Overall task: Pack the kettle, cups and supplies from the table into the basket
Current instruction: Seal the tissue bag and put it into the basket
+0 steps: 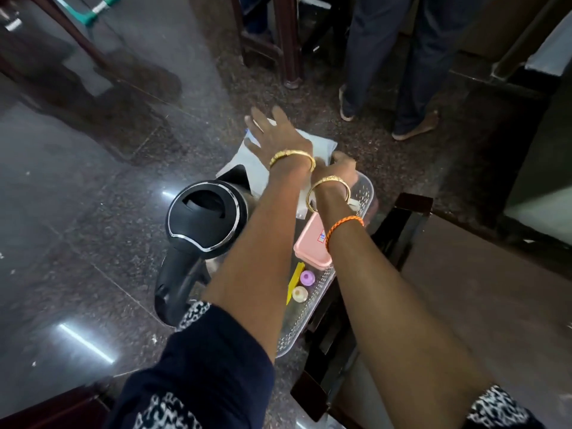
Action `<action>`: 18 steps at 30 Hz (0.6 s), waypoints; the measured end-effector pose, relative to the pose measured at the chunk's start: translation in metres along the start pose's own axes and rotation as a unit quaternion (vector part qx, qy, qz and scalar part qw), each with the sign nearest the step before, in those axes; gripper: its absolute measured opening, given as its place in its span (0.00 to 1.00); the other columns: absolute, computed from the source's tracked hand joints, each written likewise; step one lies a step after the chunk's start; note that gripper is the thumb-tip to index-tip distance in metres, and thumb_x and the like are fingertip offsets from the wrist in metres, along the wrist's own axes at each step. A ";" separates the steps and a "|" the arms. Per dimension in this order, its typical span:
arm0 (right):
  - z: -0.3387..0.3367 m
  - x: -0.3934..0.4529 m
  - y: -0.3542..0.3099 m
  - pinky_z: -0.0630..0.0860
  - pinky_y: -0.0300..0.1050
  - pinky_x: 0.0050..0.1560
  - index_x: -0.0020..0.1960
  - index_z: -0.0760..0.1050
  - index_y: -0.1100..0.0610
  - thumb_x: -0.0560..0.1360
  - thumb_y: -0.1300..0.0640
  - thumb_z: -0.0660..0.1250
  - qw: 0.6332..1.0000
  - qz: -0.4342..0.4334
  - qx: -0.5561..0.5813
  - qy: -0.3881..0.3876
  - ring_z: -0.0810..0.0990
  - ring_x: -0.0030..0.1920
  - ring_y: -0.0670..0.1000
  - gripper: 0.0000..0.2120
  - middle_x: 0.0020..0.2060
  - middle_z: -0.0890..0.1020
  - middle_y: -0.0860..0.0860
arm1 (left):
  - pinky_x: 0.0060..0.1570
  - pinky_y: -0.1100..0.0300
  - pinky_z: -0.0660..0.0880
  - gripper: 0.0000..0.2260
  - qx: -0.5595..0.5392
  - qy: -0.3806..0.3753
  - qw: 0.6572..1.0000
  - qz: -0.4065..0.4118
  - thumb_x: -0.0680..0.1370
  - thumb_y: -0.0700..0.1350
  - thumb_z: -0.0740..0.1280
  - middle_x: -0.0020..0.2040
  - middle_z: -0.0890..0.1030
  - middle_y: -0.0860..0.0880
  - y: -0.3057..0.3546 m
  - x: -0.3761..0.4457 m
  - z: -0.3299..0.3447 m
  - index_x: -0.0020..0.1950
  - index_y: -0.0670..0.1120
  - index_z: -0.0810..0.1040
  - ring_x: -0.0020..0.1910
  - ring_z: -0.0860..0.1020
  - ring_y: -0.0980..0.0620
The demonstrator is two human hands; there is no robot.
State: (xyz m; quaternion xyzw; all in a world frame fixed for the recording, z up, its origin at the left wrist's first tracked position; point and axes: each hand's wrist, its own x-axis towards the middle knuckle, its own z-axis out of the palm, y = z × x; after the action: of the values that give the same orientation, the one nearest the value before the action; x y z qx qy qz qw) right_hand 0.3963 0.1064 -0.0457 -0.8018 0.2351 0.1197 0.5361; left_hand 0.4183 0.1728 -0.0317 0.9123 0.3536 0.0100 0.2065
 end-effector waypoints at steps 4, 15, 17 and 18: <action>-0.002 0.002 0.000 0.71 0.46 0.43 0.58 0.74 0.61 0.75 0.59 0.66 0.996 -0.026 -0.083 -0.007 0.79 0.53 0.60 0.13 0.56 0.81 0.61 | 0.75 0.42 0.44 0.24 -0.034 -0.092 0.994 -0.049 0.81 0.50 0.53 0.78 0.46 0.43 -0.016 -0.008 0.021 0.76 0.52 0.51 0.77 0.42 0.42; -0.011 0.004 -0.005 0.71 0.55 0.61 0.68 0.60 0.58 0.71 0.50 0.71 0.950 -0.162 -0.265 0.013 0.71 0.63 0.63 0.31 0.62 0.70 0.61 | 0.74 0.44 0.43 0.24 -0.093 -0.050 0.994 -0.039 0.81 0.53 0.52 0.79 0.47 0.43 -0.028 -0.018 0.039 0.76 0.53 0.52 0.77 0.44 0.43; -0.014 0.005 -0.001 0.70 0.55 0.62 0.68 0.62 0.58 0.72 0.54 0.70 0.953 -0.164 -0.254 0.008 0.71 0.63 0.63 0.28 0.62 0.70 0.61 | 0.74 0.44 0.44 0.24 -0.101 -0.037 0.993 -0.041 0.81 0.52 0.54 0.78 0.49 0.42 -0.026 -0.017 0.036 0.76 0.51 0.54 0.77 0.46 0.43; -0.016 0.006 0.001 0.70 0.55 0.62 0.67 0.63 0.58 0.73 0.56 0.69 0.957 -0.163 -0.242 0.007 0.72 0.63 0.63 0.26 0.63 0.70 0.61 | 0.74 0.45 0.45 0.24 -0.108 -0.027 0.993 -0.040 0.80 0.50 0.56 0.78 0.50 0.41 -0.025 -0.017 0.035 0.75 0.51 0.56 0.77 0.47 0.43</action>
State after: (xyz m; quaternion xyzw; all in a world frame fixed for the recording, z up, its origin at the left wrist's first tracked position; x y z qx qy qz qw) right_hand 0.4000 0.0901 -0.0424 -0.9358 0.0695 0.0785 0.3364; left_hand 0.3958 0.1656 -0.0712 0.8696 0.3812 0.0151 0.3133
